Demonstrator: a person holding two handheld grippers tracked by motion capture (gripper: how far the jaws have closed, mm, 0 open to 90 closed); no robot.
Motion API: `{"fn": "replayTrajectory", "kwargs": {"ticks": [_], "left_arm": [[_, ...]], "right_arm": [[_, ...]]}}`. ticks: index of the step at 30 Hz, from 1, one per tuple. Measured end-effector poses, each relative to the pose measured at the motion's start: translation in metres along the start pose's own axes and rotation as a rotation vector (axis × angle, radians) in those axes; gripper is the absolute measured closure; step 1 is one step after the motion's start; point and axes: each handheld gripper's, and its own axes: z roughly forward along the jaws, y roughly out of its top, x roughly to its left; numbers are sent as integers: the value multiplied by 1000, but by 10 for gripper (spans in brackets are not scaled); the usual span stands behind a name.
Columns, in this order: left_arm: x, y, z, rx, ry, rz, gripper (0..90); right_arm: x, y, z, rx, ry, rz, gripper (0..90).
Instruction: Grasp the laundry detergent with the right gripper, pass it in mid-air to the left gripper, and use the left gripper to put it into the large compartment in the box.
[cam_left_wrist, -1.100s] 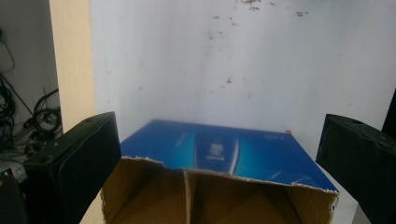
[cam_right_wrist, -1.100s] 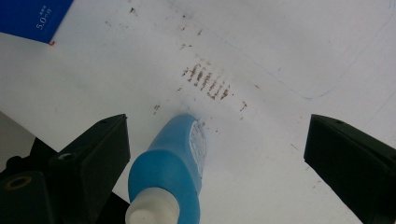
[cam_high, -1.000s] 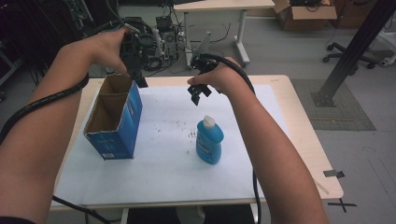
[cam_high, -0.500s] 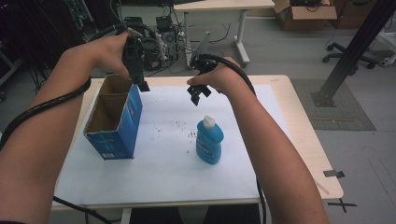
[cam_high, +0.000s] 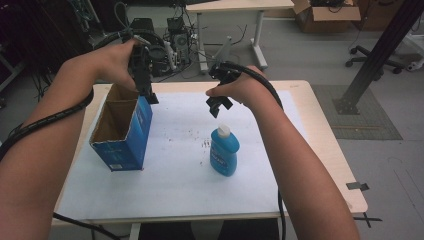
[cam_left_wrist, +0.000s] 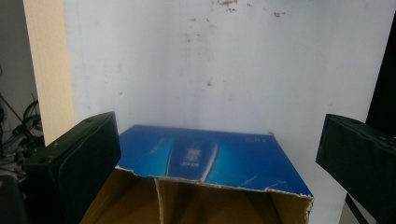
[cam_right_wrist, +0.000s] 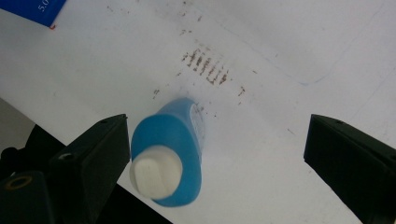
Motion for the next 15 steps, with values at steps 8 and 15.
{"fn": "replayTrajectory", "kwargs": {"ticks": [8, 15], "left_arm": [[-9, 4, -3, -5, 4, 13, 2], [-18, 5, -3, 18, 0, 32, 2]], "right_arm": [[-7, -40, -13, -31, 9, 6, 71], [-4, -60, -10, -36, 34, -11, 71]]}}
